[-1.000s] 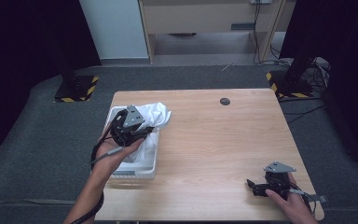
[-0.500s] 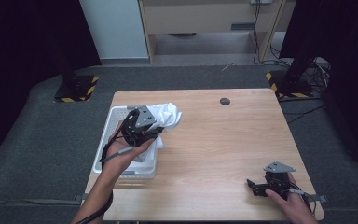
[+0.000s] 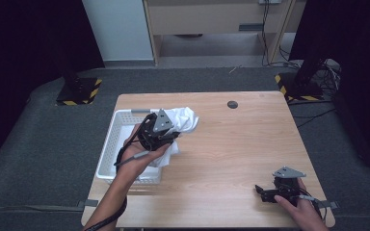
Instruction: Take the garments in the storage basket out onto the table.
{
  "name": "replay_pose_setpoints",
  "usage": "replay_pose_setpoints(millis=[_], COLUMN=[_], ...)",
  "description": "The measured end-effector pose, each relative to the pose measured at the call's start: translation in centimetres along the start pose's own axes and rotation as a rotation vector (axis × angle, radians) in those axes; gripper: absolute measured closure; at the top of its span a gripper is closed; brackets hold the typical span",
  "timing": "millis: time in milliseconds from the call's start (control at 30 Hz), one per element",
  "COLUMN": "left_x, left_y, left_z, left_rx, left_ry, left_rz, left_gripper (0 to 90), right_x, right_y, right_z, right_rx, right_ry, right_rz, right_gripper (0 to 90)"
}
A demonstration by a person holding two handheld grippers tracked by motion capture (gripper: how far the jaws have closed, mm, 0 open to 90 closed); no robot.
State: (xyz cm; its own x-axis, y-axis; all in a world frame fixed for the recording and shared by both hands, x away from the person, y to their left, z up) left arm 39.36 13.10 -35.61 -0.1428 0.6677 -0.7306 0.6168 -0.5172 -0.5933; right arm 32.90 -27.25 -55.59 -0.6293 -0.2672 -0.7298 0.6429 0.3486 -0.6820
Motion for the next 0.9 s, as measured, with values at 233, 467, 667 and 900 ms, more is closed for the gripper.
replay_pose_setpoints(millis=[233, 467, 667, 900], left_x=[-0.4, -0.5, -0.6, -0.5], left_y=[1.5, 2.7, 3.3, 4.0], left_z=[1.0, 1.7, 2.1, 2.8], left_rx=[0.027, 0.048, 0.055, 0.066], left_ry=[0.01, 0.014, 0.02, 0.024], left_rz=[0.009, 0.009, 0.008, 0.008], left_gripper=[69.8, 69.8, 69.7, 69.8], right_x=[0.0, 0.0, 0.0, 0.0], right_y=[0.0, 0.0, 0.0, 0.0], right_z=[0.0, 0.0, 0.0, 0.0], right_rx=[0.0, -0.001, -0.001, -0.001], right_ry=[0.0, -0.001, -0.001, 0.0], right_rz=[-0.001, -0.001, -0.001, -0.001], right_gripper=[0.6, 0.6, 0.6, 0.6])
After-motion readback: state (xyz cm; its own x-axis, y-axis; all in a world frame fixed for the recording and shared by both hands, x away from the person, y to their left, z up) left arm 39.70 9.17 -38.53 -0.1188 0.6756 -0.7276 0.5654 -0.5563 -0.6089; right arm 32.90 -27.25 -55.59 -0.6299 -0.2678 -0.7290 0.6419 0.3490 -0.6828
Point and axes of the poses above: each handheld gripper's, and its own axes: y roughly forward along the jaws, x roughly out of its underside, z roughly to its right, the point moved 1 cm from there along y, roughly forward along the jaws, and after that the axes turned 4 degrees about y, right-handed, at the moved point
